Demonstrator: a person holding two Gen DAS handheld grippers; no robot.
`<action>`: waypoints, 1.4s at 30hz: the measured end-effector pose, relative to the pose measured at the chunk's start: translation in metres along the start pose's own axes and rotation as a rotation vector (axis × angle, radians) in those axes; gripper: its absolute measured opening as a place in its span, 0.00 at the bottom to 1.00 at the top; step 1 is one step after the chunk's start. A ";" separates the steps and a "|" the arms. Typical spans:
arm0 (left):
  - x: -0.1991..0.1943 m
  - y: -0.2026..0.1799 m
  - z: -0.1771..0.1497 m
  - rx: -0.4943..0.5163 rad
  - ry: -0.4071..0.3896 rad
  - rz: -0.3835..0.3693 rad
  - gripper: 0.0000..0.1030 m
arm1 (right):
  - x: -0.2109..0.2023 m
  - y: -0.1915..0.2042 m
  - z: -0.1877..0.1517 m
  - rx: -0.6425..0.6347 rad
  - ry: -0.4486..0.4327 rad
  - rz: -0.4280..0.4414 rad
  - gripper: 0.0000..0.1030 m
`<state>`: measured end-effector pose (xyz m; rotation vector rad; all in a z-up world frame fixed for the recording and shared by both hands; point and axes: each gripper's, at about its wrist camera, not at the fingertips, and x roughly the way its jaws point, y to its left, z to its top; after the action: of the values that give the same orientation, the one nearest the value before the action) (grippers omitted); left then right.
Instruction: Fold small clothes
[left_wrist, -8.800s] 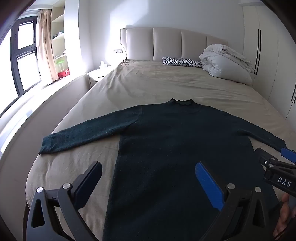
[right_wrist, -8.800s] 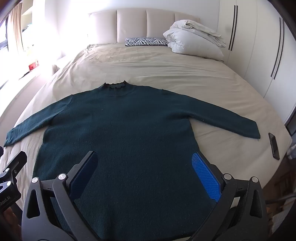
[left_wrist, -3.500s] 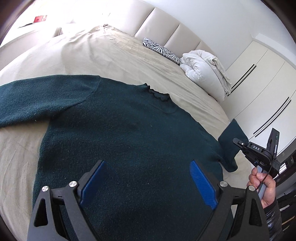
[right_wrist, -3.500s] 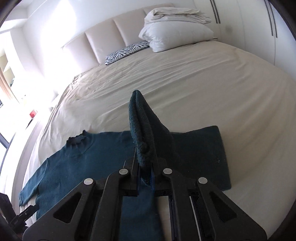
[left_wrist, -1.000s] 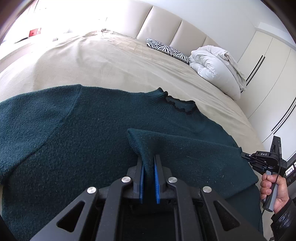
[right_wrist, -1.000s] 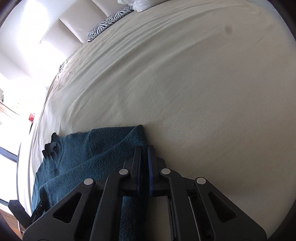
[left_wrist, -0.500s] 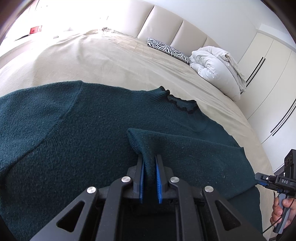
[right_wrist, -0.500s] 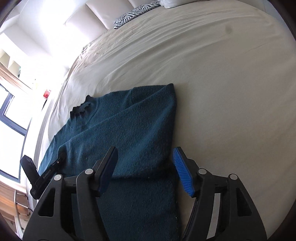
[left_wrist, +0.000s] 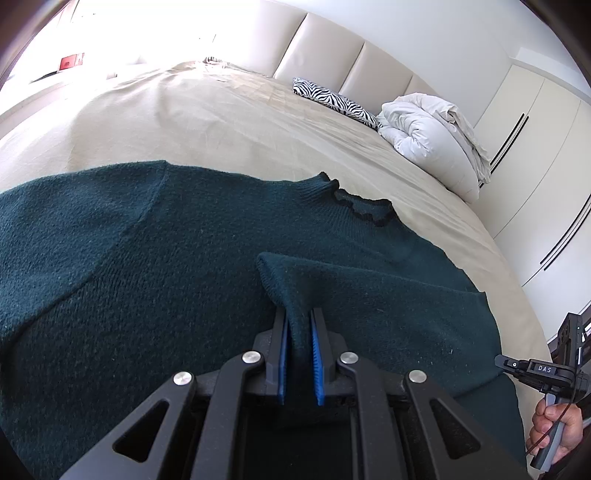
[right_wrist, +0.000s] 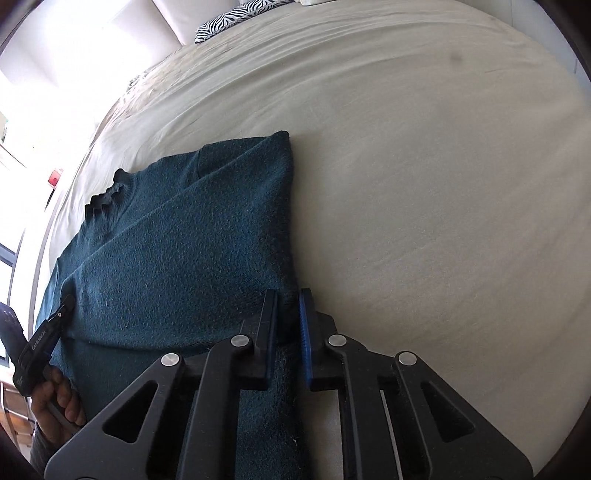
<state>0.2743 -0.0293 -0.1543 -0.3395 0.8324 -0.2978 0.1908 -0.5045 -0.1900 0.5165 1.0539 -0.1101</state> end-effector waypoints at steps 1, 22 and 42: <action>0.000 0.000 0.000 0.000 0.000 0.000 0.14 | 0.000 -0.004 -0.002 0.011 -0.010 0.015 0.06; -0.189 0.120 -0.039 -0.241 -0.154 0.085 0.67 | -0.146 0.096 -0.086 -0.181 -0.484 -0.029 0.73; -0.254 0.355 -0.070 -1.116 -0.445 0.061 0.58 | -0.115 0.250 -0.169 -0.209 -0.250 0.350 0.84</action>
<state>0.1033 0.3779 -0.1730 -1.3633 0.4928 0.3341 0.0806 -0.2261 -0.0693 0.4756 0.7092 0.2374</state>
